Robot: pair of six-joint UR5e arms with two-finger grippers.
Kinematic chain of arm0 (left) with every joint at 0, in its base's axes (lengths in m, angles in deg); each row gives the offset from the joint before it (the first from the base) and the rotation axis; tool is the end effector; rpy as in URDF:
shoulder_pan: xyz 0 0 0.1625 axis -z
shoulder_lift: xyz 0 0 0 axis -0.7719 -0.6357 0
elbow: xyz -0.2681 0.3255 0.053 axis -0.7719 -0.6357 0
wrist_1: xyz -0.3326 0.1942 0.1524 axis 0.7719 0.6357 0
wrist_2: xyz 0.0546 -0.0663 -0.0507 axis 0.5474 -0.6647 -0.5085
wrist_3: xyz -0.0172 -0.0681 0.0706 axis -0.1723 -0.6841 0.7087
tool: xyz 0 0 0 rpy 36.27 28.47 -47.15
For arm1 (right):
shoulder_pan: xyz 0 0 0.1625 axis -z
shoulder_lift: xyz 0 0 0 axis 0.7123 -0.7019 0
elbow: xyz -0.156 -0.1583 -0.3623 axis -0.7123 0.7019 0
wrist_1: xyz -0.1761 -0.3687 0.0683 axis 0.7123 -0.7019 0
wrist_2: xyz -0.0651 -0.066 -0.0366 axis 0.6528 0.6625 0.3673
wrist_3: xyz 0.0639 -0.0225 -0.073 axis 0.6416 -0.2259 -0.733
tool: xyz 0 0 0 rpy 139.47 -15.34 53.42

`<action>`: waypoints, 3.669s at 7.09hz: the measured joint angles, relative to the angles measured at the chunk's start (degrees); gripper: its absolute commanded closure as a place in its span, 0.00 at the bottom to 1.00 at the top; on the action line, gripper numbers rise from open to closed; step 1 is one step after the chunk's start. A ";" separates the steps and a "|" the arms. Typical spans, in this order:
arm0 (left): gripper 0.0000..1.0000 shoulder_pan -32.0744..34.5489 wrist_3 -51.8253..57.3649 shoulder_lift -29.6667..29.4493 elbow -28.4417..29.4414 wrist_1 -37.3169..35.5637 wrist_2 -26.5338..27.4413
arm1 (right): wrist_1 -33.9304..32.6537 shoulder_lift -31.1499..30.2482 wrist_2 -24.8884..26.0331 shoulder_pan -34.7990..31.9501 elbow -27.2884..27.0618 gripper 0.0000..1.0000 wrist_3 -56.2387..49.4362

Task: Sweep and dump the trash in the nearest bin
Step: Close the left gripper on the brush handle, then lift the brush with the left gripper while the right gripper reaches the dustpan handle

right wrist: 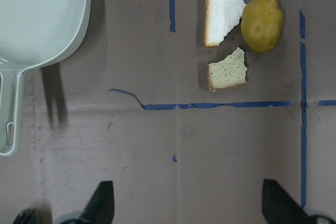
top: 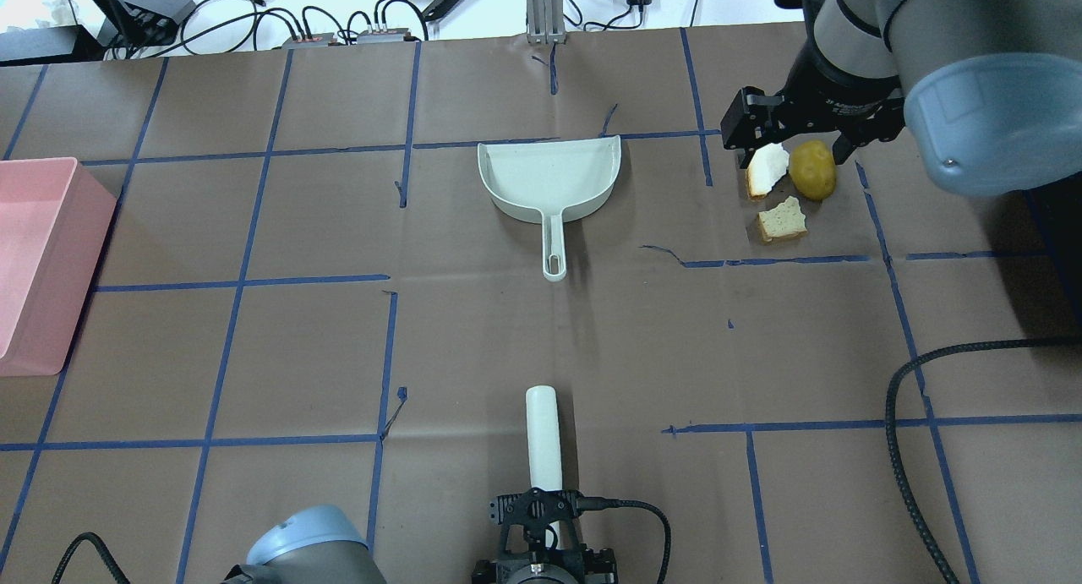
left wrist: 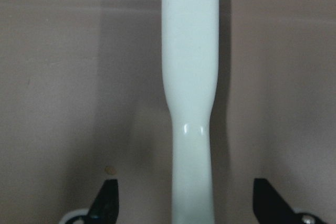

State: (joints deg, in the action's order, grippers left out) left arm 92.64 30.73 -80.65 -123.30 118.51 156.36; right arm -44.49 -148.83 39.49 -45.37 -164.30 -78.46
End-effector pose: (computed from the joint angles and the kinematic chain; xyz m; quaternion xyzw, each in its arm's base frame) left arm -0.3591 -0.1261 0.2163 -0.0274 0.9932 -0.1128 0.0062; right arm 0.1376 -0.4977 0.4646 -0.0091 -0.9977 0.0654 0.0116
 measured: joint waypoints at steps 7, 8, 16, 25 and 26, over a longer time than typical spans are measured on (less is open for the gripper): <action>0.47 0.18 -1.44 0.96 -0.12 -0.49 -3.63 | 0.00 0.00 0.00 0.00 0.00 0.00 0.00; 0.54 0.18 -1.67 1.05 -0.12 -0.40 -4.02 | 0.00 0.00 0.00 0.00 0.00 0.00 -0.02; 1.00 -0.72 -0.81 1.85 1.16 -0.25 -4.33 | -0.02 0.00 0.00 0.00 0.00 0.00 0.00; 1.00 -22.40 24.90 8.86 14.19 21.35 -4.62 | -0.10 0.00 -0.02 -0.02 -0.02 0.00 0.06; 1.00 -26.32 28.45 8.88 14.87 22.55 -5.64 | -0.13 -0.02 -0.08 -0.06 -0.06 0.00 0.16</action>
State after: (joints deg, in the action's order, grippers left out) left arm 66.32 59.18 -71.77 -108.43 141.06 150.72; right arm -44.62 -148.86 39.41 -45.43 -164.36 -78.30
